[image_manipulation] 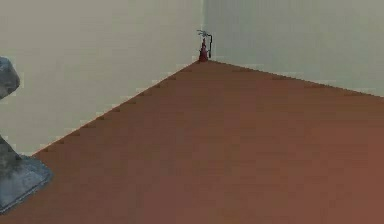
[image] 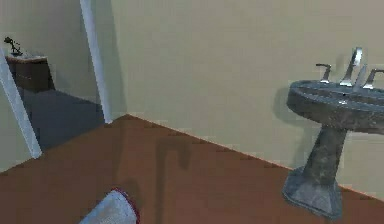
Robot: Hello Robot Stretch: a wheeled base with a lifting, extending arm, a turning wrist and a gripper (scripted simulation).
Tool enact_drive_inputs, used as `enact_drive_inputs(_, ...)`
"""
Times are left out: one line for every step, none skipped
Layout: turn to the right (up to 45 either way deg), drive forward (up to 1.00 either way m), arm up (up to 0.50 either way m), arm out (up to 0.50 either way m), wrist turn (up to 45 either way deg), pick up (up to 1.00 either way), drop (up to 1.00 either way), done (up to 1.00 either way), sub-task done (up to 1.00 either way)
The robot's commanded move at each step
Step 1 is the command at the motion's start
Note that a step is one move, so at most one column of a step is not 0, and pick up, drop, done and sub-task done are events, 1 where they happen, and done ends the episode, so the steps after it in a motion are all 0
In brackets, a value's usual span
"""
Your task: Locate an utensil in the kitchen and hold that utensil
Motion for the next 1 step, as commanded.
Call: enact_drive_inputs(0.0, 1.0, 0.0, 0.0, 0.0, 0.0, 0.0, 0.0, 0.0)
